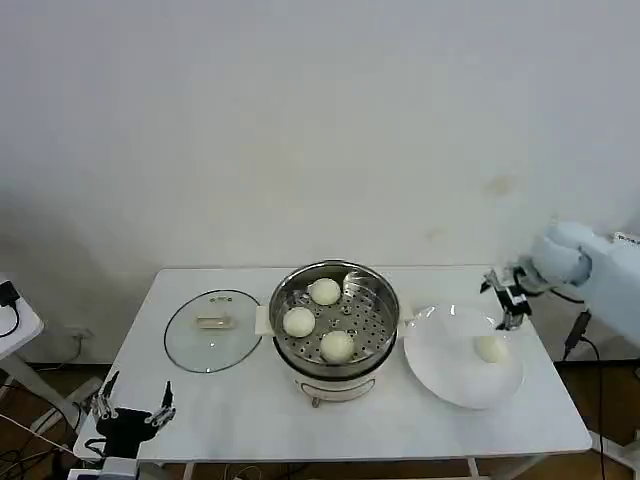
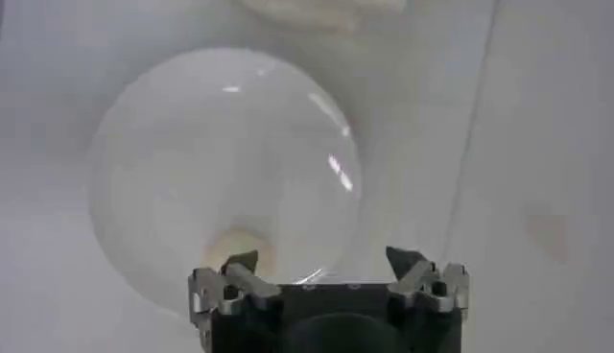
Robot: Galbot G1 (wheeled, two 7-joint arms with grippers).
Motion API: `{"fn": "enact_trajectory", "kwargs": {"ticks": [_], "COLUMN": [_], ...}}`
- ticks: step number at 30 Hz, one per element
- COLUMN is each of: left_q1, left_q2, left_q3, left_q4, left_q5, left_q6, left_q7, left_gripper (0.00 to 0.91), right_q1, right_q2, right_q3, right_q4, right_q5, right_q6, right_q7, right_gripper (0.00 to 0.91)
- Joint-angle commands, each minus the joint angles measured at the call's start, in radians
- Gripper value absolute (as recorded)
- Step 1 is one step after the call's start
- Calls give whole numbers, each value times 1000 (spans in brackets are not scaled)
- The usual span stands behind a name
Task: Take steamed baozi put them in steamer then cover it.
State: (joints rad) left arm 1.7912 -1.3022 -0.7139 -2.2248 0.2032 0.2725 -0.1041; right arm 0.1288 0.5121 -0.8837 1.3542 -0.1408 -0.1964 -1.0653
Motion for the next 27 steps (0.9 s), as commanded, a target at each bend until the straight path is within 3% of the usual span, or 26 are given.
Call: {"fn": "enact_trajectory", "kwargs": {"ticks": [1, 10, 19, 27], "left_q1": [1, -9, -9, -6], "left_q2": [4, -2, -1, -5], "left_q3": [-7, -1, -8, -9], "left_q4": [4, 21, 26, 24], "left_q5": [-1, 0, -2, -2], "left_q6": [0, 0, 0, 0], "left_q7": [0, 1, 2, 2], "left_gripper": [907, 907, 907, 907], "right_q1": [-272, -309, -293, -301], "right_q2": [-17, 39, 159, 185], "right_q3": [206, 257, 303, 298], "right_q4": [-80, -148, -315, -325], "right_q5": [-65, -84, -94, -104], "right_q6": [2, 3, 18, 14], "right_q7": [2, 0, 10, 7], "right_gripper": [907, 907, 907, 907]}}
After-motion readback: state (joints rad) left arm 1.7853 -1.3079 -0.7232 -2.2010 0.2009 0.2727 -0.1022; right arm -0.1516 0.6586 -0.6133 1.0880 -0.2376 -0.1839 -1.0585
